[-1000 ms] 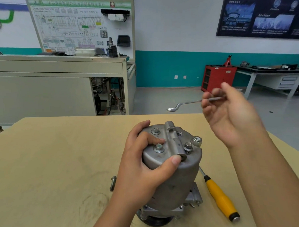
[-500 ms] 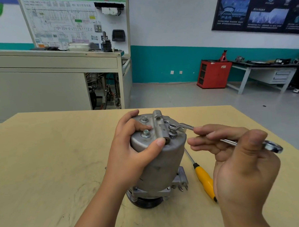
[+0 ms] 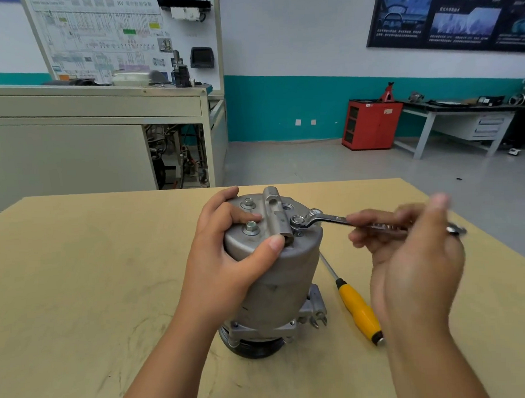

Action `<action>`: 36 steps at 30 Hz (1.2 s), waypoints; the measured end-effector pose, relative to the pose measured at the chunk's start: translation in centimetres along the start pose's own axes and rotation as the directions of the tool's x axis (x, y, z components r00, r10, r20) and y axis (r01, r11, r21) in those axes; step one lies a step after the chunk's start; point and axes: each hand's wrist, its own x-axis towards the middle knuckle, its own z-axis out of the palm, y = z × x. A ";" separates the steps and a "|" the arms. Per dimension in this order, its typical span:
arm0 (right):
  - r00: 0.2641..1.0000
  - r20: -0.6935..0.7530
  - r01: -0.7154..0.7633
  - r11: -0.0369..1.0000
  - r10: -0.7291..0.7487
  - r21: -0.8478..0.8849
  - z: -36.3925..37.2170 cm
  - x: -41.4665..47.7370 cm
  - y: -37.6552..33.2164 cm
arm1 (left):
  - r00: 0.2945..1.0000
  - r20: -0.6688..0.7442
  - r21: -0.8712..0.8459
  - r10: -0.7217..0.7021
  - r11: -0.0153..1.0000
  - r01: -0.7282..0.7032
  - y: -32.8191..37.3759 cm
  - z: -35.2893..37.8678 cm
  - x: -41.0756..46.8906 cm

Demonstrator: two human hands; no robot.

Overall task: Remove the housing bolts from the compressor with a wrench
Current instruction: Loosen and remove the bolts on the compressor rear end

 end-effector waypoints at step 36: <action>0.171 0.968 0.690 0.679 0.183 -0.251 8.5 0.2 -3.5 | 0.994 0.073 0.019 0.080 0.996 -0.082 0.5 0.1 0.0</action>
